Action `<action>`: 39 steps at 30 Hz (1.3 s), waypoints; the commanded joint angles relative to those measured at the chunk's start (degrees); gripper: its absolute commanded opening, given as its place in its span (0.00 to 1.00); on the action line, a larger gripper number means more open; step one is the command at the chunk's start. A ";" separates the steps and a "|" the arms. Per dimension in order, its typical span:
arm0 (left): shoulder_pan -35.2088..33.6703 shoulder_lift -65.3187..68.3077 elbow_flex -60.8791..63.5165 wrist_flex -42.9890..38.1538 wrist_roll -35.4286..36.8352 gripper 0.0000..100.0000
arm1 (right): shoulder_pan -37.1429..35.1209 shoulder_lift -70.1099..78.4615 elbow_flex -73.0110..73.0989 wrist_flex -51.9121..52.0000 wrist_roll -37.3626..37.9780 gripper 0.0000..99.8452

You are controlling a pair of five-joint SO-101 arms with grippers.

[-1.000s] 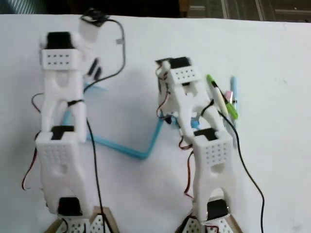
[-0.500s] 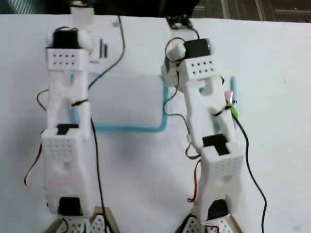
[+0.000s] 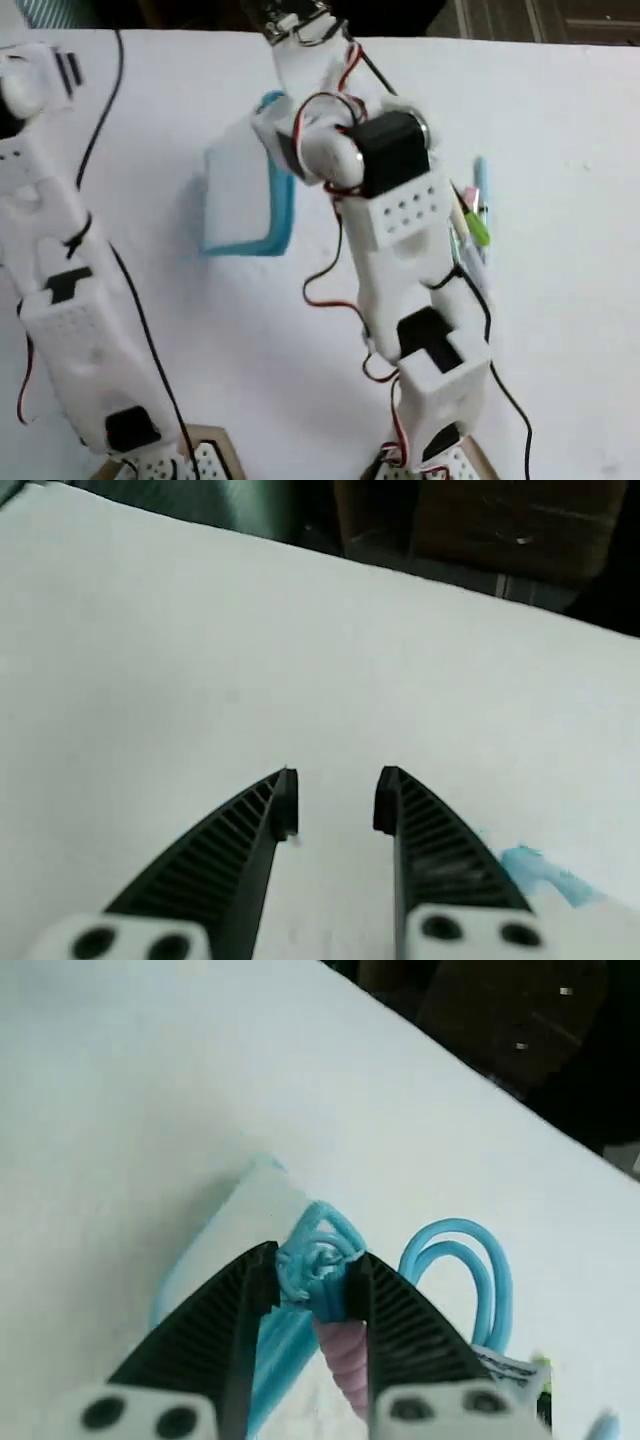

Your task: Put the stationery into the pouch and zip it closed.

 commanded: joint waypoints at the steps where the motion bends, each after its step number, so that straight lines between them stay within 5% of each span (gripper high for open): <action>1: -5.36 -7.91 -2.42 0.88 0.09 0.16 | -2.24 -3.03 -7.56 -0.84 2.46 0.02; 10: -16.26 -17.41 -2.42 0.97 -0.09 0.16 | -9.27 -2.51 -18.29 -1.98 13.27 0.02; 13: -16.88 -20.40 0.31 1.05 -7.30 0.16 | -13.49 -0.92 -15.47 -0.13 13.27 0.02; 25: -12.48 -39.91 41.01 0.18 -17.93 0.16 | -19.12 16.31 -7.12 -1.71 10.37 0.02; 33: -12.57 -41.23 48.66 0.00 -17.58 0.16 | -20.18 21.67 -7.12 -1.98 1.49 0.02; 39: -12.66 -44.13 47.34 0.26 -3.69 0.16 | -20.97 25.54 -7.12 -2.77 -2.81 0.02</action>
